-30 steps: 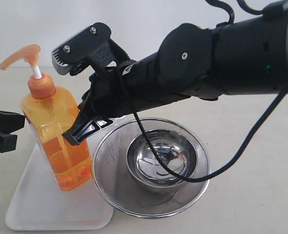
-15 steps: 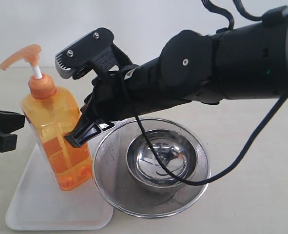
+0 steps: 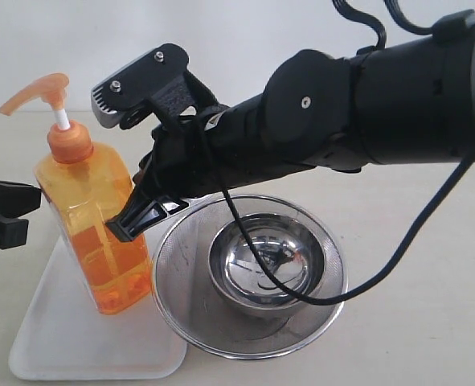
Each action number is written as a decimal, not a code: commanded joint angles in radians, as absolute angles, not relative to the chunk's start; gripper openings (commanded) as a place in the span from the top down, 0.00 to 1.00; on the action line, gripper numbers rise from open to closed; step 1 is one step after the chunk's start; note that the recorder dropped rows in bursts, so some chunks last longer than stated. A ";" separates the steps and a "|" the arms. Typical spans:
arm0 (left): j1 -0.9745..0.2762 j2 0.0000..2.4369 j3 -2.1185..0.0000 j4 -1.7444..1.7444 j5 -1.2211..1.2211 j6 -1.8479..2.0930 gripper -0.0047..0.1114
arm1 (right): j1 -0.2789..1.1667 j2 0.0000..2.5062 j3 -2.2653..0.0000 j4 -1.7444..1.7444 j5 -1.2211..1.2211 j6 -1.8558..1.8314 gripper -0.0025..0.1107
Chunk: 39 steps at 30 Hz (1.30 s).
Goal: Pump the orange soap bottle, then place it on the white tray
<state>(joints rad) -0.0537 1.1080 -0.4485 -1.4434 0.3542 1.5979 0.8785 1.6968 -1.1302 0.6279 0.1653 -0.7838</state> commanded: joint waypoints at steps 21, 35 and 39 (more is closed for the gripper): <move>-0.059 1.114 -0.508 -1.458 0.361 1.640 0.92 | 0.917 1.687 -1.126 0.640 0.175 -0.783 0.98; -0.059 1.212 -0.513 -1.465 0.362 1.655 0.92 | 0.917 1.687 -1.126 0.642 0.181 -0.783 0.98; -0.059 1.214 -0.513 -1.531 0.362 1.711 0.92 | 0.917 1.687 -1.126 0.642 0.181 -0.783 0.98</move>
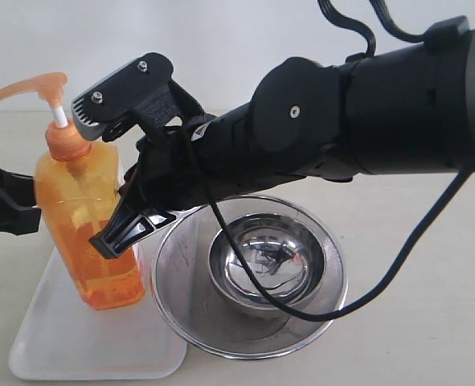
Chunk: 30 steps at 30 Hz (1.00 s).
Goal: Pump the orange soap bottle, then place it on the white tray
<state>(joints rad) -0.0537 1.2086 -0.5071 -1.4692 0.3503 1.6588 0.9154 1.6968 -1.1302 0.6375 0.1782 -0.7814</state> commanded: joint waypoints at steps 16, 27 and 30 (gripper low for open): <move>-0.059 1.214 -0.517 -1.627 0.375 1.833 0.92 | 0.917 1.687 -1.126 0.644 0.180 -0.783 0.98; -0.059 1.253 -0.554 -1.627 0.393 1.833 0.92 | 0.917 1.687 -1.126 0.642 0.178 -0.783 0.98; -0.059 1.253 -0.557 -1.627 0.393 1.833 0.92 | 0.917 1.687 -1.126 0.642 0.173 -0.783 0.98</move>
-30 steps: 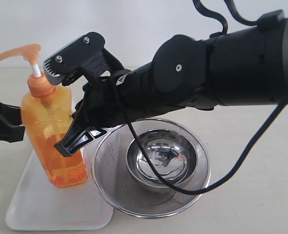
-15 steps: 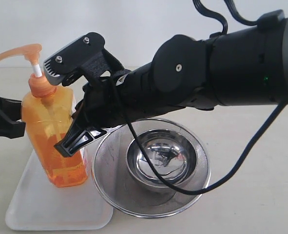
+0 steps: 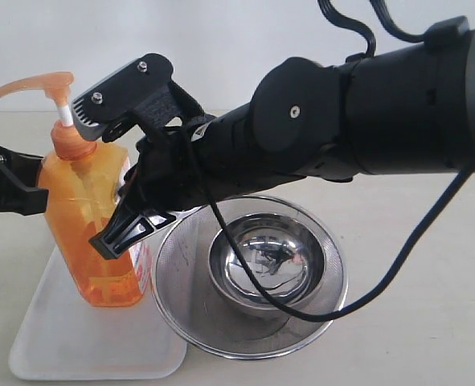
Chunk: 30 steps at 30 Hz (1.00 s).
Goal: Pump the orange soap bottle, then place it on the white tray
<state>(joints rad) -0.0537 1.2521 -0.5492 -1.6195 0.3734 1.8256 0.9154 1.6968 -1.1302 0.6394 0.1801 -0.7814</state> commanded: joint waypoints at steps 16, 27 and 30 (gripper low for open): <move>-0.051 1.183 -0.495 -1.604 0.273 1.761 0.92 | 0.875 1.687 -1.126 0.606 0.157 -0.788 0.98; -0.051 1.001 -0.495 -1.600 0.234 1.765 0.92 | 0.819 1.687 -1.126 0.609 0.195 -0.791 0.98; -0.051 0.972 -0.495 -1.597 0.234 1.789 0.92 | 0.819 1.687 -1.126 0.607 0.198 -0.795 0.98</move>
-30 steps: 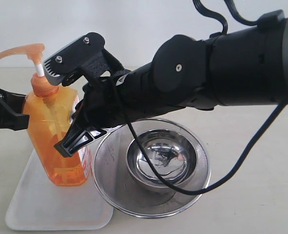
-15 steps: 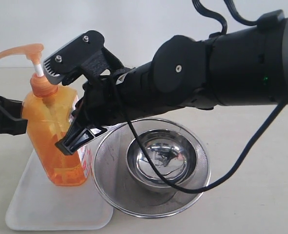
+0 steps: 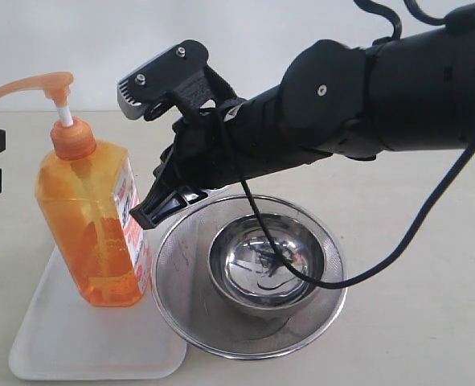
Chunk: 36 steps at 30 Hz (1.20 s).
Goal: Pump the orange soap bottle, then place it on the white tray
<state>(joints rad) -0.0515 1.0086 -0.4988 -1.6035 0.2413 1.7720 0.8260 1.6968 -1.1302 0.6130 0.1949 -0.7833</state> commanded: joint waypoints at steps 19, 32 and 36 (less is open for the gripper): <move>-0.051 0.907 -0.530 -1.604 0.358 1.866 0.92 | 0.819 1.687 -1.126 0.599 0.215 -0.797 0.98; -0.051 0.907 -0.575 -1.614 0.344 1.876 0.92 | 0.819 1.687 -1.128 0.599 0.214 -0.797 0.98; -0.051 0.907 -0.575 -1.614 0.347 1.876 0.92 | 0.819 1.687 -1.128 0.599 0.214 -0.795 0.98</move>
